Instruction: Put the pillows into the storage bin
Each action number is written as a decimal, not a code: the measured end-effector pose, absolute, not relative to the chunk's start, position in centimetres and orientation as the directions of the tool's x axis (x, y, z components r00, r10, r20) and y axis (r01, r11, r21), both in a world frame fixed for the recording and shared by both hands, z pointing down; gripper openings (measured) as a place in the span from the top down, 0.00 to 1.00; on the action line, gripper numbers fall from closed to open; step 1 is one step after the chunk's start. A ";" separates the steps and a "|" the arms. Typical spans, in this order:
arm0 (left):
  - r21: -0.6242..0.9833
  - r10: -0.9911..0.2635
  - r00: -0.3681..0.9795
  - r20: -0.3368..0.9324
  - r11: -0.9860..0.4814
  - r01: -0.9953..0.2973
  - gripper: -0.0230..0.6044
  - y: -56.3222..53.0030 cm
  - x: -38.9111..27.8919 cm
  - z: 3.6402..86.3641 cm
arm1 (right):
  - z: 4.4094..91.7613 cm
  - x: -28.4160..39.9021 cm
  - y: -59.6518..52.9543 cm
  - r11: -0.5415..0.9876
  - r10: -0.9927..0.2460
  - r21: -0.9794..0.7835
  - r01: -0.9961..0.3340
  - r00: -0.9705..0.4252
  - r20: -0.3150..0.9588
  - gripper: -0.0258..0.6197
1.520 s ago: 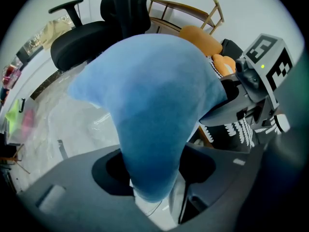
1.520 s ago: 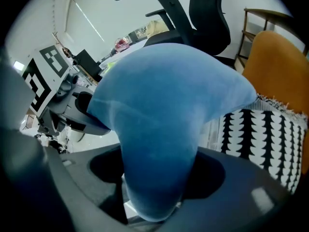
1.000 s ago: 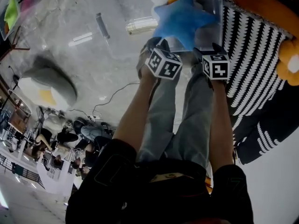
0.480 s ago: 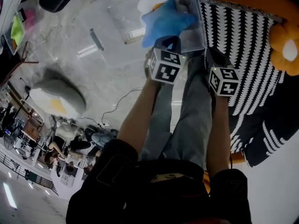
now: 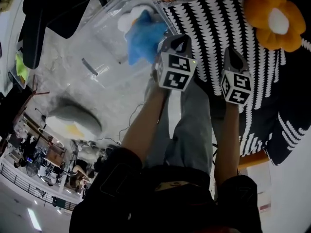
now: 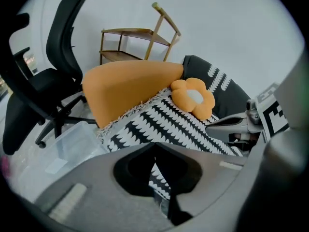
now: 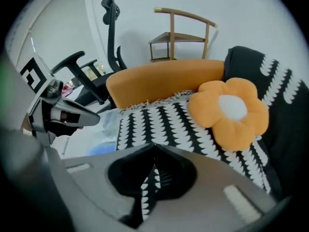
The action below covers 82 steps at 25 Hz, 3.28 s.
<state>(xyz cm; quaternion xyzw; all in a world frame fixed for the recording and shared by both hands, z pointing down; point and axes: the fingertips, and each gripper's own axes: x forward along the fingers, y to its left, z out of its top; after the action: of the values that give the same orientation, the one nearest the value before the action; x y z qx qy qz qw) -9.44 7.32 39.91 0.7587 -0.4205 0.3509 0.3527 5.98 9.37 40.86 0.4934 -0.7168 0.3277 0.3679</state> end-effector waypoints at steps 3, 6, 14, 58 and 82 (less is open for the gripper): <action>0.213 -0.402 0.408 0.820 -0.447 -0.869 0.95 6.0 -6.1 40.1 | 40.8 10.1 8.8 0.231 -0.507 -0.072 -0.970 -0.183 0.842 0.96; 0.201 -0.397 0.421 0.815 -0.487 -0.850 0.95 5.1 -3.3 40.4 | 40.5 13.8 7.9 0.169 -0.537 -0.032 -0.985 -0.119 0.835 0.96; 0.154 -0.436 0.427 0.792 -0.533 -0.832 0.94 1.3 4.9 41.0 | 40.2 24.7 5.2 0.061 -0.591 0.049 -0.997 0.003 0.807 0.96; 0.208 -0.392 0.324 0.861 -0.310 -0.928 0.91 5.8 -1.0 42.5 | 41.1 20.3 6.6 0.315 -0.414 -0.178 -0.932 -0.303 0.858 0.91; 0.128 -0.431 0.004 0.903 0.259 -0.957 0.89 25.2 -44.1 43.2 | 41.5 -25.5 14.2 0.754 -0.083 -0.274 -0.596 -0.502 0.861 0.90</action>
<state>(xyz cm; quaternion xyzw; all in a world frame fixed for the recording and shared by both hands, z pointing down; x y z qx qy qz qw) -44.15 25.16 43.17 0.5375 -0.6455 0.2853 0.4616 -25.54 14.18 41.46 0.2074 -0.8191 0.2825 0.4541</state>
